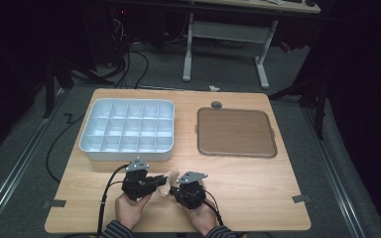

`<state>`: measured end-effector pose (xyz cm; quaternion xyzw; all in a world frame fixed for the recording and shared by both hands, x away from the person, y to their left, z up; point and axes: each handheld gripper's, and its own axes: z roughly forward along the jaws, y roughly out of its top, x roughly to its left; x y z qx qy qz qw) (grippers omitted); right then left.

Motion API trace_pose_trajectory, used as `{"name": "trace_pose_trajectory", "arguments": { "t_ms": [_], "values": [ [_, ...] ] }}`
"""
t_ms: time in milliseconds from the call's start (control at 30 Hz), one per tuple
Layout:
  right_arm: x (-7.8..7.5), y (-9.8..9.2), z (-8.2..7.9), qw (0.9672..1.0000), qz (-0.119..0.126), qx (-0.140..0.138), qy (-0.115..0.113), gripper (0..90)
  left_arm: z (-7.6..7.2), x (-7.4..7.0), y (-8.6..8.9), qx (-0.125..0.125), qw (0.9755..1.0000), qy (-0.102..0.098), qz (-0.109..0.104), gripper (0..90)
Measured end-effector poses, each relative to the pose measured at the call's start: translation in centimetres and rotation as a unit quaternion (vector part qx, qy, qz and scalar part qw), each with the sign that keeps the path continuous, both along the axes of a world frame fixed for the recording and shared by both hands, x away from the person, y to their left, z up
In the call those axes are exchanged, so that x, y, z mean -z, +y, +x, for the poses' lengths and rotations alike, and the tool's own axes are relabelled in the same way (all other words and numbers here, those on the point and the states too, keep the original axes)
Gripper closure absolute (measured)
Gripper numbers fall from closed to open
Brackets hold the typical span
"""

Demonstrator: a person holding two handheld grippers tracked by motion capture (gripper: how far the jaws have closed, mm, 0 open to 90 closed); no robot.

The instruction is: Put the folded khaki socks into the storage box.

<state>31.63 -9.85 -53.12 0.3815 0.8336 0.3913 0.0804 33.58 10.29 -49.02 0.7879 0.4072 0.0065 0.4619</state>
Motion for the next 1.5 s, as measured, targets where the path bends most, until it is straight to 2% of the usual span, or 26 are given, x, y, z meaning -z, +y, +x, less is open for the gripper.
{"name": "trace_pose_trajectory", "arguments": {
  "t_ms": [367, 500, 567, 767, 800, 833, 867, 1033, 1067, 1167, 1300, 1400, 1467, 1500],
  "values": [
    [-0.1, 0.3, 0.1, 1.0, 0.002, -0.004, 0.005, 87.0, 0.1, 0.0, 0.2, -0.004, 1.0, 0.002, 0.008, 85.0],
    [-0.8, -0.3, -0.1, 1.0, 0.001, 0.005, 0.005, 84.2, 0.1, -0.1, 0.4, -0.007, 0.9999, 0.002, 0.009, 85.1],
    [-1.2, -0.8, -0.2, 0.9999, 0.003, 0.012, -0.004, 83.2, 0.1, -0.2, 0.5, -0.011, 0.9999, -0.001, 0.01, 85.0],
    [-2.5, -4.1, -0.9, 0.9975, 0.02, 0.064, -0.022, 81.2, 0.2, -0.4, 0.7, -0.016, 0.9998, -0.001, 0.014, 85.0],
    [-2.5, -4.1, -0.9, 0.9975, 0.02, 0.064, -0.022, 81.2, 0.2, -0.4, 0.7, -0.016, 0.9998, -0.001, 0.014, 85.0],
    [-2.8, -5.3, -1.0, 0.9958, 0.024, 0.085, -0.025, 79.8, 0.2, -0.4, 0.7, -0.017, 0.9997, -0.002, 0.015, 85.0],
    [-2.8, -5.3, -1.0, 0.9958, 0.024, 0.085, -0.025, 79.8, 0.2, -0.3, 0.7, -0.018, 0.9997, -0.001, 0.015, 85.0],
    [-2.8, -8.2, -1.2, 0.9893, 0.023, 0.141, -0.029, 73.6, 0.1, -0.5, 0.7, -0.022, 0.9997, -0.003, 0.013, 85.0],
    [-2.8, -8.2, -1.2, 0.9893, 0.023, 0.141, -0.029, 73.6, 0.1, -0.5, 0.7, -0.023, 0.9996, -0.003, 0.013, 85.0],
    [-2.3, -8.9, -1.5, 0.9867, 0.022, 0.16, -0.023, 68.8, 0.1, -0.5, 0.7, -0.024, 0.9996, -0.004, 0.012, 85.0],
    [-2.0, -9.0, -1.6, 0.9864, 0.018, 0.162, -0.02, 68.2, 0.0, -0.5, 0.5, -0.025, 0.9996, -0.006, 0.011, 84.9],
    [-1.2, -9.0, -1.5, 0.9875, 0.007, 0.158, -0.003, 70.9, 0.0, -0.5, 0.4, -0.024, 0.9996, -0.007, 0.011, 85.0],
    [-1.0, -9.1, -1.5, 0.9877, 0.006, 0.156, -0.001, 72.2, -0.1, -0.5, 0.3, -0.024, 0.9996, -0.009, 0.013, 84.9],
    [-0.6, -9.2, -1.6, 0.9876, 0.009, 0.157, 0.008, 76.8, -0.1, -0.5, 0.3, -0.024, 0.9996, -0.01, 0.013, 84.9]
  ]
}}
